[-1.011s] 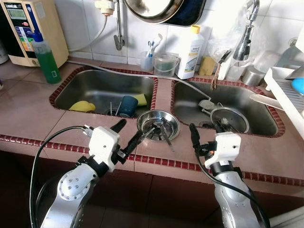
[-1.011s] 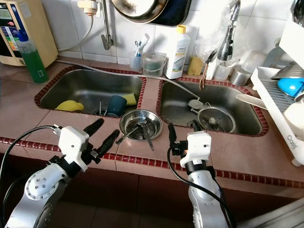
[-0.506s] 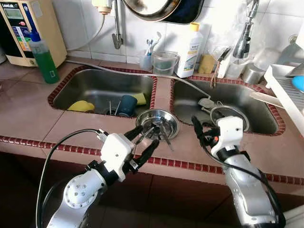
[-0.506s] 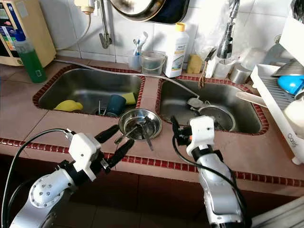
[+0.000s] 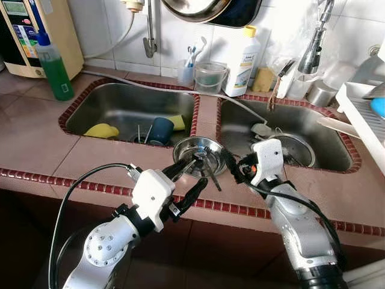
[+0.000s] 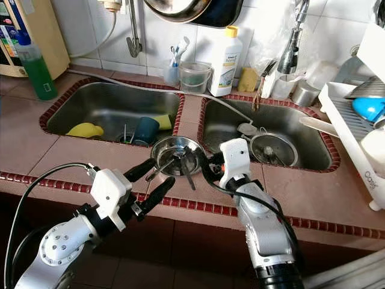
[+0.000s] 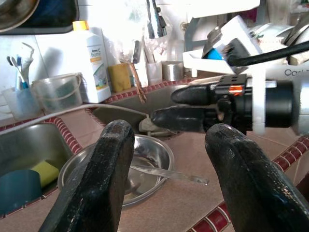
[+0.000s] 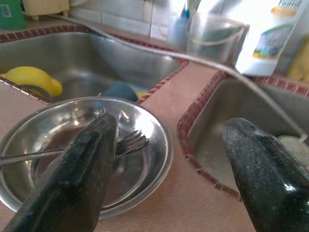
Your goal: Kitchen organization
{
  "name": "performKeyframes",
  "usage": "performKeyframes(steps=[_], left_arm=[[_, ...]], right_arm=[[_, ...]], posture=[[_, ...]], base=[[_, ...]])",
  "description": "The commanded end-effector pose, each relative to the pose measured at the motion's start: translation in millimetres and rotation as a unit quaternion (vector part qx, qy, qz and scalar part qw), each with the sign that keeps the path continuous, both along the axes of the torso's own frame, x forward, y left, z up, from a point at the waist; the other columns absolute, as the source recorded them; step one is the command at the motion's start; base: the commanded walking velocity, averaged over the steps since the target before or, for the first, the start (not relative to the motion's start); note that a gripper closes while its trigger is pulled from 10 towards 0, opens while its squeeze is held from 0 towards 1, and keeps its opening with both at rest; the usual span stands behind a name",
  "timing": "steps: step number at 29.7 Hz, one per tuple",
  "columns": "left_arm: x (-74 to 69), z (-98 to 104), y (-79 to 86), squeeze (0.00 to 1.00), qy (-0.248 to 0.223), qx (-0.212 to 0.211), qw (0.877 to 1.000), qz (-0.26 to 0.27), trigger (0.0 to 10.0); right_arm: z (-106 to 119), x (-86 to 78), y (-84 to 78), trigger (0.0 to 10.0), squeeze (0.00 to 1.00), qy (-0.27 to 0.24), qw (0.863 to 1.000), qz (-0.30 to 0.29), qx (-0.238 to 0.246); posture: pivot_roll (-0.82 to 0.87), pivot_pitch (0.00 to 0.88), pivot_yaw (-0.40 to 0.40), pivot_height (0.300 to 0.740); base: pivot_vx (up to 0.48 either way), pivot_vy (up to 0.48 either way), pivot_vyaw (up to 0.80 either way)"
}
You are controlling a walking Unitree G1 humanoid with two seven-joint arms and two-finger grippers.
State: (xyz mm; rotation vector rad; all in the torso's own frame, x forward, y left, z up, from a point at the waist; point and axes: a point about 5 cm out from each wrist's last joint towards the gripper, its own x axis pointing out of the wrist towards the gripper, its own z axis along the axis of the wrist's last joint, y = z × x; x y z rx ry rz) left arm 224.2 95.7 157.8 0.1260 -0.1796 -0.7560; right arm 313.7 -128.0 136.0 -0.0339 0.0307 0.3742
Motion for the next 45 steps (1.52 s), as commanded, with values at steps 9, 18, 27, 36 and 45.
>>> performKeyframes(steps=[9,18,27,36,45], left_arm=[[-2.7,2.5,-4.1,0.00,-0.003,-0.001,1.000,0.002,10.0],[-3.6,2.9,-6.9,0.00,-0.002,-0.007,1.000,0.006,10.0],[-3.5,3.7,-7.6,0.00,-0.002,-0.010,1.000,0.012,10.0],[-3.7,4.5,-8.8,0.00,-0.003,-0.013,1.000,0.016,10.0],[-3.1,5.8,-10.0,0.00,-0.003,-0.016,1.000,0.019,10.0]], right_arm=[[10.5,12.7,1.3,10.0,0.00,0.035,0.999,-0.006,0.008],[7.8,12.7,13.2,10.0,0.00,0.062,0.997,0.022,-0.031],[4.5,8.2,26.4,10.0,0.00,0.072,0.994,0.066,-0.056],[-0.3,8.8,29.0,7.6,0.00,0.090,0.992,0.078,-0.053],[1.4,16.6,27.8,7.8,0.00,0.095,0.991,0.089,-0.043]], posture=[[-0.15,0.026,-0.094,0.732],[-0.14,0.029,-0.099,0.732],[-0.14,0.038,-0.106,0.732],[-0.13,0.043,-0.108,0.732],[-0.13,0.049,-0.108,0.732]], base=[[0.000,0.000,0.00],[0.000,0.000,0.00],[0.000,0.000,0.00],[0.000,0.000,0.00],[0.000,0.000,0.00]])
